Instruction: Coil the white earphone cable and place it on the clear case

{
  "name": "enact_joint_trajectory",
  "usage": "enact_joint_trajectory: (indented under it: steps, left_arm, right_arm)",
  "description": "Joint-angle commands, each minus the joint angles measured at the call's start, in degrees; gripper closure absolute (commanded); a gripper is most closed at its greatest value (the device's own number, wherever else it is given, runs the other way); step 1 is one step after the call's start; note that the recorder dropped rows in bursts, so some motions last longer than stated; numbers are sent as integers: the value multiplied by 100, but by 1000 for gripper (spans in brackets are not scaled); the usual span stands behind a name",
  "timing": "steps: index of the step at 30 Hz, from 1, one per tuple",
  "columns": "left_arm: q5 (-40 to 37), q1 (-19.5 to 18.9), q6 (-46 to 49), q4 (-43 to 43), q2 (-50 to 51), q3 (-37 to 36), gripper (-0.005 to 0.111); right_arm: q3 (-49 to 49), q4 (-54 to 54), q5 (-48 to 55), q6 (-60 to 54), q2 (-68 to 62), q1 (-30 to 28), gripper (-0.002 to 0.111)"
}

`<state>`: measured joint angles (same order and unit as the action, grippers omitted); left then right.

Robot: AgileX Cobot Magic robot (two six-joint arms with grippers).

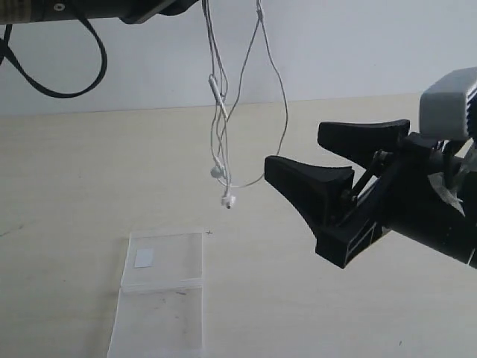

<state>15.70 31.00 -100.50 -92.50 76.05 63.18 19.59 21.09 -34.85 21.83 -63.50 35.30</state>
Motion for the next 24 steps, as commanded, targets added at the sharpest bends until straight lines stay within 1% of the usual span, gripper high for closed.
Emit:
enact_joint_trajectory:
  steps: [1,5,8,11,20,24]
  left_arm:
    - [10,26,-36,-123,-40,29,107]
    - [320,26,-36,-123,-40,29,107]
    - [583,26,-36,-123,-40,29,107]
    - [615,26,-36,-123,-40,29,107]
    - [614,41,-36,-112,-40,29,107]
    - [700,38,-36,-112,-40,29,107]
  right_arm:
    - [-27,24,-442,-506,24,4,29]
    - [-27,-208,-750,-544,24,4,23]
    - [-27,-457,-841,-544,24,4,13]
    - [-27,-595,-841,-544,24,4,6]
    - [-27,-604,-854,-470,24,4,5]
    - [-27,-604,-1074,-354,24,4,5]
